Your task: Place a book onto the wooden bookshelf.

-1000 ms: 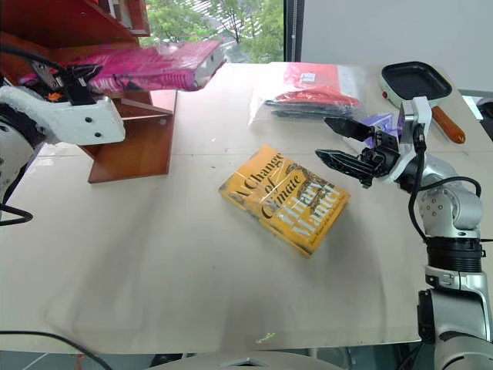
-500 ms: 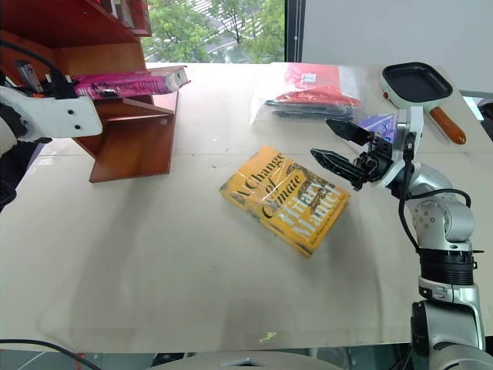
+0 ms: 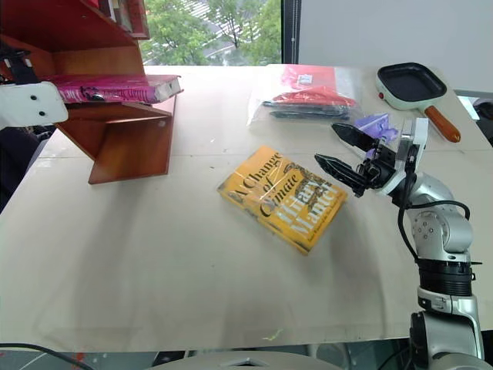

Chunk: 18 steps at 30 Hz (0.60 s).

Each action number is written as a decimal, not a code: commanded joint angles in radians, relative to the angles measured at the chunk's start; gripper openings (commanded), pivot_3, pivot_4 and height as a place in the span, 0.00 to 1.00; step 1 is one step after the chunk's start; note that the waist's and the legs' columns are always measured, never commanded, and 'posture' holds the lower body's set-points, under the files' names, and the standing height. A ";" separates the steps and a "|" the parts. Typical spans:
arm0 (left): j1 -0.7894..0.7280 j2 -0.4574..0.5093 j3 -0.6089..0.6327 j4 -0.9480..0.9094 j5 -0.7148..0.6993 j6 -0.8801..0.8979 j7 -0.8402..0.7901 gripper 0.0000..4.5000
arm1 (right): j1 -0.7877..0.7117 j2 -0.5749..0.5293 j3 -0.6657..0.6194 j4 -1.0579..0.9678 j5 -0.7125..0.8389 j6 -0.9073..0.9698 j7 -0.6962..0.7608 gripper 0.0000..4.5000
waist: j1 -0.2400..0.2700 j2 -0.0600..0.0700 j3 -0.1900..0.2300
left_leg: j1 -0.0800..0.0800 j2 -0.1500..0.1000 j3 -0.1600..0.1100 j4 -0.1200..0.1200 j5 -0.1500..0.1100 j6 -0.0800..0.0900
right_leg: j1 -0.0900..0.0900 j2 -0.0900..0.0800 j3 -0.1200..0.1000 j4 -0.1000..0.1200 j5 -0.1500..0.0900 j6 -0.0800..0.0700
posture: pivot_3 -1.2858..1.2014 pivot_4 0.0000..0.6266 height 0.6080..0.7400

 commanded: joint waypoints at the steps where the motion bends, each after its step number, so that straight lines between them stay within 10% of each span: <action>1: 0.134 -0.015 0.138 -0.099 -0.003 0.082 -0.045 0.98 | -0.031 -0.016 -0.008 0.017 0.004 -0.014 0.033 1.00 | -0.003 0.000 0.000 | 0.001 0.000 0.001 0.000 0.000 0.000 | 0.000 0.000 0.000 0.000 0.000 0.000 | 0.52 0.24 0.93; 18: 0.364 -0.220 0.572 -0.412 -0.014 0.246 -0.034 0.98 | -0.105 -0.030 0.015 0.160 -0.048 -0.044 0.149 1.00 | 0.005 -0.003 -0.002 | -0.002 0.001 0.003 0.001 0.000 0.000 | -0.003 0.000 0.001 0.000 0.000 0.000 | 0.52 0.24 0.93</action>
